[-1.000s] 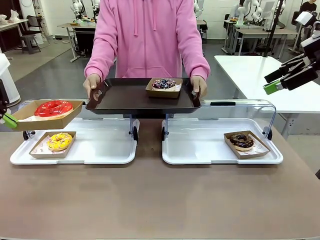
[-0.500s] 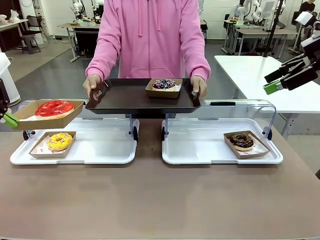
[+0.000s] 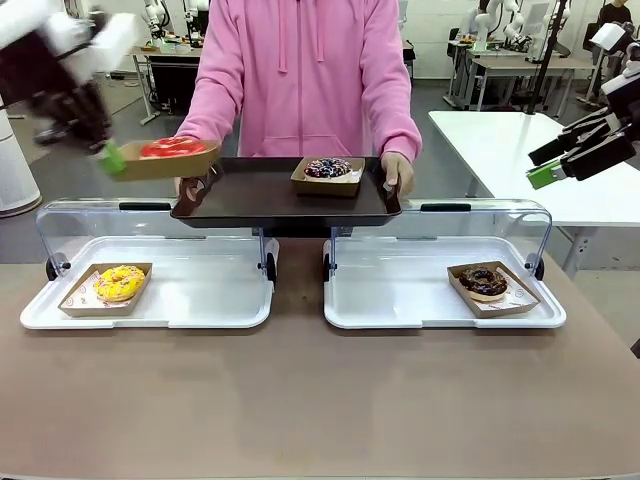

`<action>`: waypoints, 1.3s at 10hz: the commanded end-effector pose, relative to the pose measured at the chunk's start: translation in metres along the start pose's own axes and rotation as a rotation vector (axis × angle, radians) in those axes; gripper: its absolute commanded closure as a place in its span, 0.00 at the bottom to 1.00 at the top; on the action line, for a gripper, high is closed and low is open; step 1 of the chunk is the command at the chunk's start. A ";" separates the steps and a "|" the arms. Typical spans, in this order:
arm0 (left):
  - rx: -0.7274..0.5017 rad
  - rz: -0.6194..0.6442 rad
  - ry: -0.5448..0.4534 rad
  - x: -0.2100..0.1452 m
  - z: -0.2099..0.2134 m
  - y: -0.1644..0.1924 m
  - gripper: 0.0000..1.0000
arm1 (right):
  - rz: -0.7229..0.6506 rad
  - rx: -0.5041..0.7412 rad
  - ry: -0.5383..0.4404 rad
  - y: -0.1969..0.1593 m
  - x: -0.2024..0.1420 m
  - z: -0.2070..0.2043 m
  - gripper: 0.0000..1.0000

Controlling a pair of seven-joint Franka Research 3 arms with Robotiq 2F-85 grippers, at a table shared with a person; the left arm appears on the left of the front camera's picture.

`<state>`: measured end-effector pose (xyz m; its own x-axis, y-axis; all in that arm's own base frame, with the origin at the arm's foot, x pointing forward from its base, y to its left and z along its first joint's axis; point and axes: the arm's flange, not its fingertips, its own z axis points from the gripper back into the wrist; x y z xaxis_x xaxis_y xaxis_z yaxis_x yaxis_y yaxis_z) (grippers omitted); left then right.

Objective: Provide the desired donut to the person.
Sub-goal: Place the picked Paper togo box onto the Handle tray extended by the person.

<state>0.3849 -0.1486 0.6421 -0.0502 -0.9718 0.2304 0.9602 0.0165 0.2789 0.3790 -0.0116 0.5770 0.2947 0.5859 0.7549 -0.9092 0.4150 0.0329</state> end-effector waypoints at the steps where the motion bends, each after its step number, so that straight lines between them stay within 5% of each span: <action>1: -0.044 0.058 0.006 0.033 -0.015 0.047 0.99 | 0.011 0.001 -0.001 -0.001 -0.001 -0.001 0.00; 6: 0.007 0.012 0.062 0.060 -0.103 0.110 0.99 | 0.011 0.001 -0.001 -0.001 -0.001 -0.001 0.00; 12: -0.026 -0.055 0.064 0.052 -0.142 0.115 0.99 | 0.011 0.001 -0.001 -0.001 -0.001 -0.001 0.00; 13: -0.063 -0.037 0.068 0.050 -0.145 0.117 0.90 | 0.011 0.001 -0.001 -0.001 -0.001 -0.001 0.00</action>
<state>0.5321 -0.2330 0.5516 -0.0560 -0.9878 0.1453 0.9667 -0.0173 0.2553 0.3790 -0.0117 0.5771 0.2946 0.5858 0.7550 -0.9092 0.4151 0.0327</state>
